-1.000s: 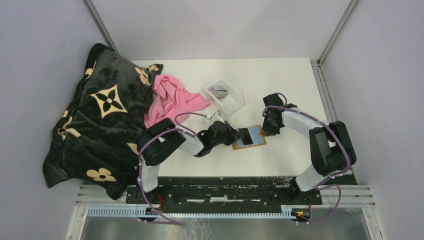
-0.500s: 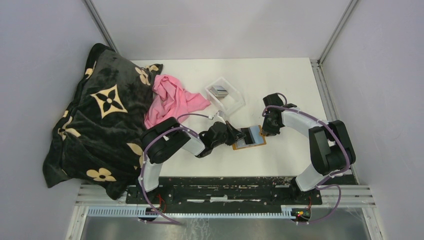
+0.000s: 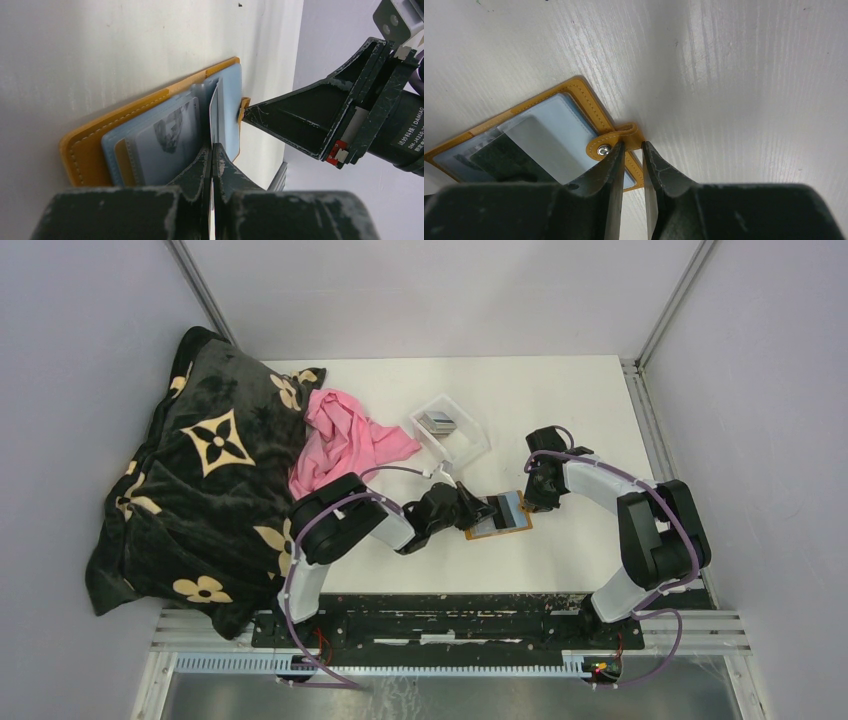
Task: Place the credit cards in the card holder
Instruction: Insert the credit card into the card holder.
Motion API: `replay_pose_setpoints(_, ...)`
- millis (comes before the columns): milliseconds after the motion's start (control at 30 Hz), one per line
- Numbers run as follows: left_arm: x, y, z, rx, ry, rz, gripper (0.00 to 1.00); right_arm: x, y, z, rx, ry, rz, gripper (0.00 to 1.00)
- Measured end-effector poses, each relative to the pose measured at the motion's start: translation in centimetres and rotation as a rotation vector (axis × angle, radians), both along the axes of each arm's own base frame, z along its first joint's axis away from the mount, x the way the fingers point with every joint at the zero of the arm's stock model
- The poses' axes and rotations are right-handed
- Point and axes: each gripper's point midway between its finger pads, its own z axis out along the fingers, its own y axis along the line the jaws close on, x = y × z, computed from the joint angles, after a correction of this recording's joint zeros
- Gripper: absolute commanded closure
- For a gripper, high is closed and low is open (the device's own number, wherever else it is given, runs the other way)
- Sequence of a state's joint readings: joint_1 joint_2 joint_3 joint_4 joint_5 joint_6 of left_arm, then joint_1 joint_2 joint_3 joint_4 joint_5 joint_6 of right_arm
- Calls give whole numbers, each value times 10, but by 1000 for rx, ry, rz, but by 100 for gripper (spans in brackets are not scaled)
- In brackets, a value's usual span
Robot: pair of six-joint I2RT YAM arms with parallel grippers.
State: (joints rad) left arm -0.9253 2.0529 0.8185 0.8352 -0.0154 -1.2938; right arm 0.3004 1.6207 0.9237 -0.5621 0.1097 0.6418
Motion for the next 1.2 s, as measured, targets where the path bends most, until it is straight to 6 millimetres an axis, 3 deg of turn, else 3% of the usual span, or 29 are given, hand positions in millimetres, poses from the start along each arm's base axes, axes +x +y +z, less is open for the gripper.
replay_pose_setpoints(200, 0, -9, -2, 5, 7, -14, 96, 0, 0, 0, 1, 0, 0, 73)
replay_pose_setpoints(433, -2, -20, -6, 39, 38, -40, 72, 0, 0, 0, 3, 1, 1, 73)
replay_pose_setpoints(700, -1, -29, -1, 126, 59, -63, 59, 1, -1, 0, 3, -1, -3, 73)
replay_pose_setpoints(967, -5, -25, 2, 311, 47, -105, 54, 1, 0, 2, 6, -7, -3, 60)
replay_pose_setpoints(1200, -9, -8, 3, 434, 33, -124, 47, 5, 1, 15, 19, -50, -1, 52)
